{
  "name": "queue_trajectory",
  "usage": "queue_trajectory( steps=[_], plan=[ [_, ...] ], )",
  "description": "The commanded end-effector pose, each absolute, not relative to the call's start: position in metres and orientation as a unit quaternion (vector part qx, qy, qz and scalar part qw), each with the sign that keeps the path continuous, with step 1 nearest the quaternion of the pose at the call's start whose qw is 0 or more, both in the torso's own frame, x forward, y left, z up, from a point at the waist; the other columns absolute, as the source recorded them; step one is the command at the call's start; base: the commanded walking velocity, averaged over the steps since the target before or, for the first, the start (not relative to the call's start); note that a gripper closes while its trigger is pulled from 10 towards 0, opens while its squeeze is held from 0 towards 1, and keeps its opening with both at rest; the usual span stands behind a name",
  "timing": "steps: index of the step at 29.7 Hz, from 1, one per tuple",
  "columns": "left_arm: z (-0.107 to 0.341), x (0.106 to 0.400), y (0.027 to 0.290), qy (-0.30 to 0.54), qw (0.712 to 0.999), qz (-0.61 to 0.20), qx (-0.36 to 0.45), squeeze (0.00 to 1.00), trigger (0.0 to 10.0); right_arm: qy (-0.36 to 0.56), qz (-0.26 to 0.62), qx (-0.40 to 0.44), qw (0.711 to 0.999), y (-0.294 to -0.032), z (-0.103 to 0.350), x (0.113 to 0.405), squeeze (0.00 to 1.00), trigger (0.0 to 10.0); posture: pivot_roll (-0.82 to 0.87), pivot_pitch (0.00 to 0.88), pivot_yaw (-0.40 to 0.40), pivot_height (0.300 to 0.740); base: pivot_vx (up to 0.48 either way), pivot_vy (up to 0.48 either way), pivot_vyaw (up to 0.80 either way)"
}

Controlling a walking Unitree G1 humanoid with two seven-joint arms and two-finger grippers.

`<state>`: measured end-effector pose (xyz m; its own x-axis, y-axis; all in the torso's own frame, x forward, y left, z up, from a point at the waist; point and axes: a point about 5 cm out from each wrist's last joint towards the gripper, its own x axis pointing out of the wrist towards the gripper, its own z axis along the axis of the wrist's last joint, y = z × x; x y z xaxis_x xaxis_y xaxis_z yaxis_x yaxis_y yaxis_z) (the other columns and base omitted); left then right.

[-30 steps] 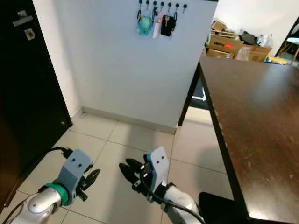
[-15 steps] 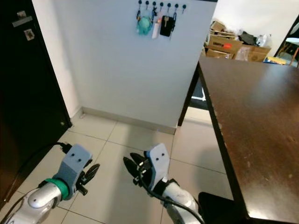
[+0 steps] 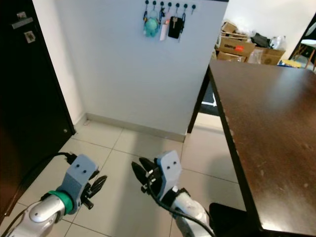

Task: Hang keys on a hook

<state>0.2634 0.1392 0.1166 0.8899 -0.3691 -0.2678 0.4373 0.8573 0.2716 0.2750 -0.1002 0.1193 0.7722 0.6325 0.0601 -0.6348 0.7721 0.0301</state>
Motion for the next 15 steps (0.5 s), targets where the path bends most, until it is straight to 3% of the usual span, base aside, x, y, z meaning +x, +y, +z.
queue_trajectory(
  steps=[1,15],
  plan=[
    [0.1114,0.2613,0.1378,0.116,0.955,-0.217,0.164,0.00,10.0,-0.013,0.331,0.019,0.943,-0.1027,0.1128,0.2734,0.00,10.0,0.00,0.023,0.036,0.740,0.000,0.000,0.00],
    [0.1112,0.2635,0.1427,0.118,0.956,-0.212,0.167,0.00,10.0,-0.005,0.327,0.034,0.944,-0.1016,0.1093,0.2749,0.00,10.0,0.00,0.027,0.036,0.740,0.000,0.000,0.00]
  ],
)
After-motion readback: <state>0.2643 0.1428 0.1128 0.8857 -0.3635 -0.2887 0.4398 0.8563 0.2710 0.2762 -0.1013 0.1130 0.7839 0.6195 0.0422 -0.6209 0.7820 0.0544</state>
